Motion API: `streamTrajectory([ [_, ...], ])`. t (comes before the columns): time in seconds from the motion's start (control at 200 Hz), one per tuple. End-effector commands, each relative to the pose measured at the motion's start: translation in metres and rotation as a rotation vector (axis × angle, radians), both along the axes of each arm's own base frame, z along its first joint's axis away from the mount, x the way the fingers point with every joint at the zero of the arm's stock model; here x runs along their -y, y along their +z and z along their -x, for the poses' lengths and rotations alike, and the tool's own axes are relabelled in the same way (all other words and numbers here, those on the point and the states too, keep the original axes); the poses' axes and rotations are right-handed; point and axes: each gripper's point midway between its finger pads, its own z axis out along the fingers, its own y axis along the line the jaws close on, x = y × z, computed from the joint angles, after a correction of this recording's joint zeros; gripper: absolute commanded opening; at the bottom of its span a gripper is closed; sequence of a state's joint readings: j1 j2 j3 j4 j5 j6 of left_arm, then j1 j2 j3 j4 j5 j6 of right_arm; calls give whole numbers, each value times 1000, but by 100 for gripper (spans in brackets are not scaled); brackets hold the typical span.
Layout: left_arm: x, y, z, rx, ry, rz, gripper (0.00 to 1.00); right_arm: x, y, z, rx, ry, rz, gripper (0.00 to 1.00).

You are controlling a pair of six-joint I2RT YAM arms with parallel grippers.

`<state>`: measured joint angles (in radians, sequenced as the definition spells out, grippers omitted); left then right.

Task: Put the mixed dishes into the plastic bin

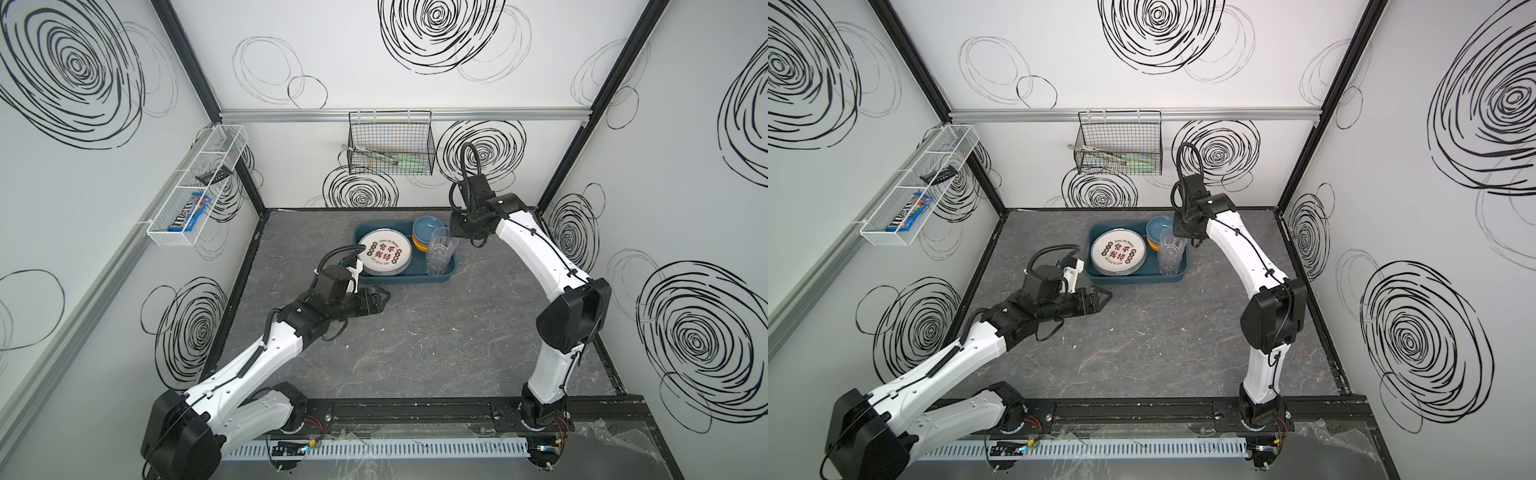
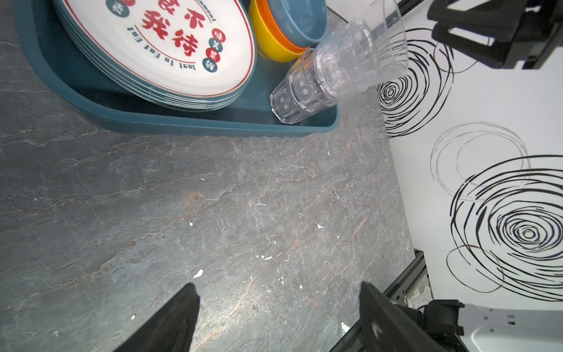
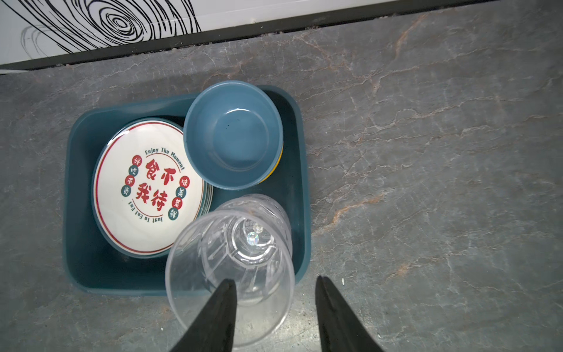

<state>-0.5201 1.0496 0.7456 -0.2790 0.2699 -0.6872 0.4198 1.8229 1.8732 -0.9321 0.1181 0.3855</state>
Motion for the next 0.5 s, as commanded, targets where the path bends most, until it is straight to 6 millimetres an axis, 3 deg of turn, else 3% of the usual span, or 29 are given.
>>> streamTrajectory([
  [0.0,-8,16,-8,44,31,-3,87,6,16,8,65,-16,-18,52],
  [0.1,-19,22,-14,59,58,-26,90,16,17,18,107,-33,-11,57],
  [0.12,-22,23,-15,62,64,-31,100,19,19,20,120,-37,-11,58],
  [0.145,-25,25,-17,67,73,-36,96,20,20,22,137,-37,-13,59],
  [0.365,-59,41,-36,126,157,-73,96,47,24,44,344,-65,-81,75],
  [0.495,-89,53,-49,186,261,-140,96,70,18,51,394,-120,-101,85],
])
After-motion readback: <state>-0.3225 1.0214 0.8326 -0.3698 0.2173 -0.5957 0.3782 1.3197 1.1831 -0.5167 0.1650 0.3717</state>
